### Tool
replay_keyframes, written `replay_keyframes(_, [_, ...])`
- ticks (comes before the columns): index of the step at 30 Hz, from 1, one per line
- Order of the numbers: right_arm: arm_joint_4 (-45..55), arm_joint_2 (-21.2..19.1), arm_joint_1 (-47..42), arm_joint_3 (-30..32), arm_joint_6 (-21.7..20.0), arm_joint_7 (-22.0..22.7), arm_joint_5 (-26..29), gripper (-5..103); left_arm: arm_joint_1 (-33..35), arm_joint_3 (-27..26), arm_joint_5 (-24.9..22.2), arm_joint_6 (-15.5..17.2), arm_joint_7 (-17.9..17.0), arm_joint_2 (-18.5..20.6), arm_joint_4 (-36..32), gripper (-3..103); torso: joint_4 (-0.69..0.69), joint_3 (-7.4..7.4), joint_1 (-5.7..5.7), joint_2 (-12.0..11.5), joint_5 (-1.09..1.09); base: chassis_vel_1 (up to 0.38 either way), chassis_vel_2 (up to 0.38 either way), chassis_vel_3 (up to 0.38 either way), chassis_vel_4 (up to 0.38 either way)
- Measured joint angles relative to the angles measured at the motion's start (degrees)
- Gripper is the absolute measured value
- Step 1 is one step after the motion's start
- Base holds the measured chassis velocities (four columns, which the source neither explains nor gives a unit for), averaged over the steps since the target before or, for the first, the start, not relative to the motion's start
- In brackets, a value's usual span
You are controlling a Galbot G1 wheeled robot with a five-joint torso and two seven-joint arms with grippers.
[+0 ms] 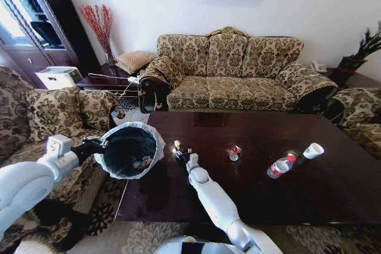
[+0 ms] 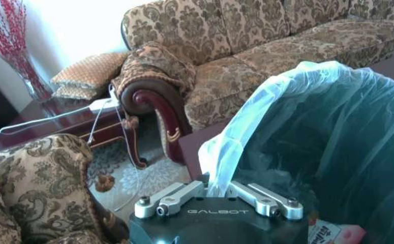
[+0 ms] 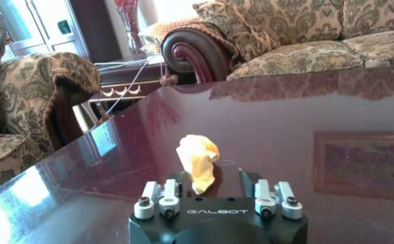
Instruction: Move to the front of the table and place the trash on the table into the trash bin.
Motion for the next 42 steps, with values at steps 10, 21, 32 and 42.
replay_keyframes(10, [2.3,-0.1,-1.8,-0.6,0.7,-0.6,-0.1,17,-0.5,0.2,-0.1,-0.3,0.0,0.1,0.2,0,0.02,0.02,0.02,0.0,0.01,0.0,0.0,0.0,0.0])
replay_keyframes(21, [8.0,-0.9,-4.1,-0.3,0.6,0.0,0.3,-2,-0.7,0.4,-0.1,-0.7,0.0,0.0,0.2,0,0.01,0.02,0.02,0.0,0.01,0.0,0.0,0.0,0.0])
replay_keyframes(32, [33.1,-10.0,-15.3,3.9,4.3,2.4,4.0,-1,0.2,0.9,-0.1,-1.4,0.0,-0.3,1.4,0,-0.02,0.02,0.02,0.0,0.04,0.0,0.0,0.0,0.0])
replay_keyframes(42, [74.6,-22.9,-23.6,2.8,-2.2,2.1,20.4,0,3.2,1.5,-2.9,0.5,-0.5,2.0,-0.4,0,-0.02,0.01,0.01,0.0,0.01,0.0,0.0,0.0,0.0])
